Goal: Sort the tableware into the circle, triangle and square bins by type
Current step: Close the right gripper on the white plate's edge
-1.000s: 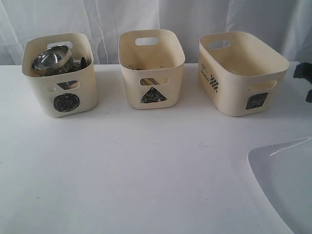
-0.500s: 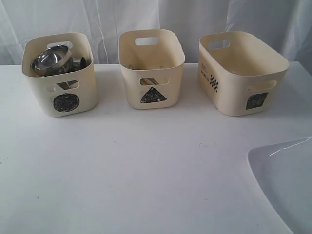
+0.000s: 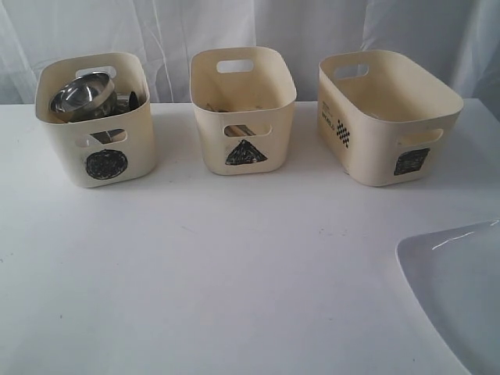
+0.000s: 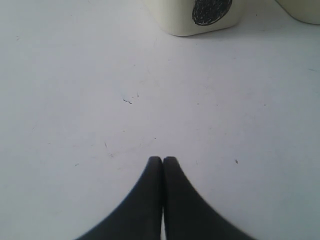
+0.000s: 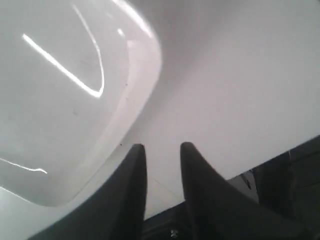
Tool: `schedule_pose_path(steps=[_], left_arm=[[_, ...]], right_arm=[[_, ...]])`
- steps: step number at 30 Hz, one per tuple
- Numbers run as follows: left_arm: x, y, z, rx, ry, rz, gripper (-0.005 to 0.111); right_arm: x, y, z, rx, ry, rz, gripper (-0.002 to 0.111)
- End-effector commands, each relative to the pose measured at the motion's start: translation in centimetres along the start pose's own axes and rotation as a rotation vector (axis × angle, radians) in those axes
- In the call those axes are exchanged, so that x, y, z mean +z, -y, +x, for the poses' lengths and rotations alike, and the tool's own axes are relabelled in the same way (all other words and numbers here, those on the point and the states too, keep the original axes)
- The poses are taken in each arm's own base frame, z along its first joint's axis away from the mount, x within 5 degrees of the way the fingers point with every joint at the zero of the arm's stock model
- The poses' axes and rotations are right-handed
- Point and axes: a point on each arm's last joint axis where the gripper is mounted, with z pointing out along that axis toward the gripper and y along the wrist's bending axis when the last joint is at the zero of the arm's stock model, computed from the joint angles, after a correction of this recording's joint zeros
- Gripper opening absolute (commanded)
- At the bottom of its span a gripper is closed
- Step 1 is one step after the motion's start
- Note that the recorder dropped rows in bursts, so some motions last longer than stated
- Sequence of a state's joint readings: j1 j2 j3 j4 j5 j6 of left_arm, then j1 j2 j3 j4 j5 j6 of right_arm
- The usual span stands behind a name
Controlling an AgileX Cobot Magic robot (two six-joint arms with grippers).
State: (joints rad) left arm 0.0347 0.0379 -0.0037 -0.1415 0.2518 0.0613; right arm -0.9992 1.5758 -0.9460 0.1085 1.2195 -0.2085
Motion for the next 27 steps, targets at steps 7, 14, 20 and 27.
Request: schedule_pose_path(steps=[7,14,20,27], left_arm=[[0.1,0.0,0.1,-0.015,-0.006,0.003,0.0],[0.1,0.0,0.1,-0.015,-0.006,0.003,0.0],[0.1,0.0,0.1,-0.015,-0.006,0.003,0.0],[0.1,0.0,0.1,-0.015,-0.006,0.003,0.0]], right_arm=[[1.6,0.5,-0.8,0.049,0.06,0.007,0.057],[5.7,0.9,-2.5,-0.06,-0.057,-0.054,0.057],[7.7,-0.3,-5.2,-0.143,0.11,-0.222,0.057],[9.8,-0.3,-5.8,-0.202,0.09,-0.268,0.056]])
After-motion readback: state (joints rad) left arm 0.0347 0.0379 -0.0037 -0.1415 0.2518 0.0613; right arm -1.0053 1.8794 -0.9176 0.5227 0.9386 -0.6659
